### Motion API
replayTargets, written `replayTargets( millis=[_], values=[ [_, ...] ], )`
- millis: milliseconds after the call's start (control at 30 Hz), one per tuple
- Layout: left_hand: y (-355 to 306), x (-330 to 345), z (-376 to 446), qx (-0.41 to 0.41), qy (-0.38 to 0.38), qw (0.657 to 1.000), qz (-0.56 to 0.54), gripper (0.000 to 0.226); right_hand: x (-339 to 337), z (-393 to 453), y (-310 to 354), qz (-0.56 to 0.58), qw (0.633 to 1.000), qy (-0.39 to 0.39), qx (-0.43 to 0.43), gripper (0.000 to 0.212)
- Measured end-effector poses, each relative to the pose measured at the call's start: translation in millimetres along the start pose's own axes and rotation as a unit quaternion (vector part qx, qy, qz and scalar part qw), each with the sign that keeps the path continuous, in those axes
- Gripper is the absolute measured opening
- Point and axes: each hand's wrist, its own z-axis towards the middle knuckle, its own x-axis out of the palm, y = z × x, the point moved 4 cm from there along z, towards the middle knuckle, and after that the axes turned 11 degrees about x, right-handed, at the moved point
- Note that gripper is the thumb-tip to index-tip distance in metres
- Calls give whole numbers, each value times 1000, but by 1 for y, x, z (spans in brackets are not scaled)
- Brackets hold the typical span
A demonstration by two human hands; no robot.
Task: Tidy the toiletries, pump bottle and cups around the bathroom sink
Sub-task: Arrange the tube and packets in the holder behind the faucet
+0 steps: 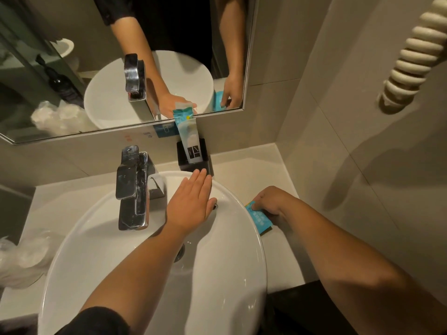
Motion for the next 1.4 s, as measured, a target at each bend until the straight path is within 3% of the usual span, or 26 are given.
replayTargets(
  millis=[133, 300, 433, 533, 733, 967, 1400],
  values=[
    [1, -1, 0, -2, -3, 1000, 2, 63, -8, -2, 1, 4, 1000, -2, -28, 3],
    [0, -3, -1, -7, 1, 1000, 2, 62, -36, -15, 24, 122, 988, -18, -91, 14],
    [0, -3, -1, -5, 3, 1000, -2, 62, -50, -33, 73, 132, 967, -64, -208, 11],
    [1, -2, -1, -3, 0, 1000, -2, 61, -41, -42, 110, 165, 951, -46, -258, 12],
    [1, -2, -1, -2, -17, 1000, 15, 61, -8, -33, 158, 208, 934, 15, -290, 7],
    [1, 4, 0, 9, -61, 998, 18, 59, 7, -19, 176, 249, 915, 5, -316, 12],
    [1, 5, 0, 9, -77, 996, 36, 59, 15, -7, 164, 86, 906, -138, -391, 12]
  ],
)
